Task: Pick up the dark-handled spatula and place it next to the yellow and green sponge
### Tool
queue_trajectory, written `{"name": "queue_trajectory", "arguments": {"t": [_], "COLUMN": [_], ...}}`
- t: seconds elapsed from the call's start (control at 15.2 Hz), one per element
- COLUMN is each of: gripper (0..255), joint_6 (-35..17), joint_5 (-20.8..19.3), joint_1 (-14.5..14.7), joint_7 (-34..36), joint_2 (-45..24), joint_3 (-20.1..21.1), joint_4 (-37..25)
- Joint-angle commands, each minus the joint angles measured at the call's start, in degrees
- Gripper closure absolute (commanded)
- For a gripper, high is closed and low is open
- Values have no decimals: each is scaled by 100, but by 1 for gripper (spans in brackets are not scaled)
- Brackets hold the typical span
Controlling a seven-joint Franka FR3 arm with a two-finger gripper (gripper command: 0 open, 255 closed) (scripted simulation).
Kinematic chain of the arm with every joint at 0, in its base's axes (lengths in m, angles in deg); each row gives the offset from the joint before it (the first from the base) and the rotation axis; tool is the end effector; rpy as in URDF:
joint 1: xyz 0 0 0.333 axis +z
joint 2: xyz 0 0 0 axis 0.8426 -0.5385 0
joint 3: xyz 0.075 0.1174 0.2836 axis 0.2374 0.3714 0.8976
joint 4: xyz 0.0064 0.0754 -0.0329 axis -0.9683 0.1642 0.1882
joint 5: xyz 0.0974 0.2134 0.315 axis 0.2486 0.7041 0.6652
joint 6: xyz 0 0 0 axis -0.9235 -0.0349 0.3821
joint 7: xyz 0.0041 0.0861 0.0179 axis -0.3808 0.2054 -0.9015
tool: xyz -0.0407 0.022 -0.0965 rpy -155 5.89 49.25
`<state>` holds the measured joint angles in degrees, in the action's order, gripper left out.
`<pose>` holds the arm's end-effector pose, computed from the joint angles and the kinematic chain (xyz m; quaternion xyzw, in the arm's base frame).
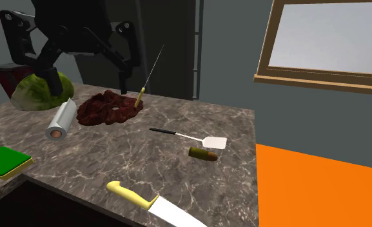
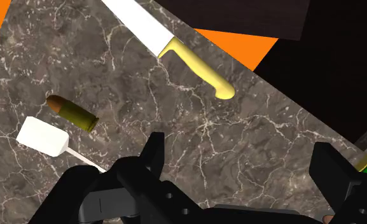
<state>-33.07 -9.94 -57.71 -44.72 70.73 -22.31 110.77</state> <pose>0.3081 0.0310 0.5940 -0.9984 -0.0426 -0.0009 0.0364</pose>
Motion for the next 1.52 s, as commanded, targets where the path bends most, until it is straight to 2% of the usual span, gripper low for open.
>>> {"name": "queue_trajectory", "arguments": {"t": [0.0,0.4,0.86,1.19,1.45], "gripper": [0,0,0,0,0], "joint_6": [0,-877,-2017,-2801,-3336], "joint_5": [0,-534,-959,-983,-752], "joint_1": [0,132,320,545,746], "joint_7": [0,-1700,-3641,-5045,-6228], "joint_2": [0,-336,-1305,-2299,-3217], "joint_3": [0,-744,-1595,-2157,-2524], "joint_4": [0,532,638,378,-11]}}
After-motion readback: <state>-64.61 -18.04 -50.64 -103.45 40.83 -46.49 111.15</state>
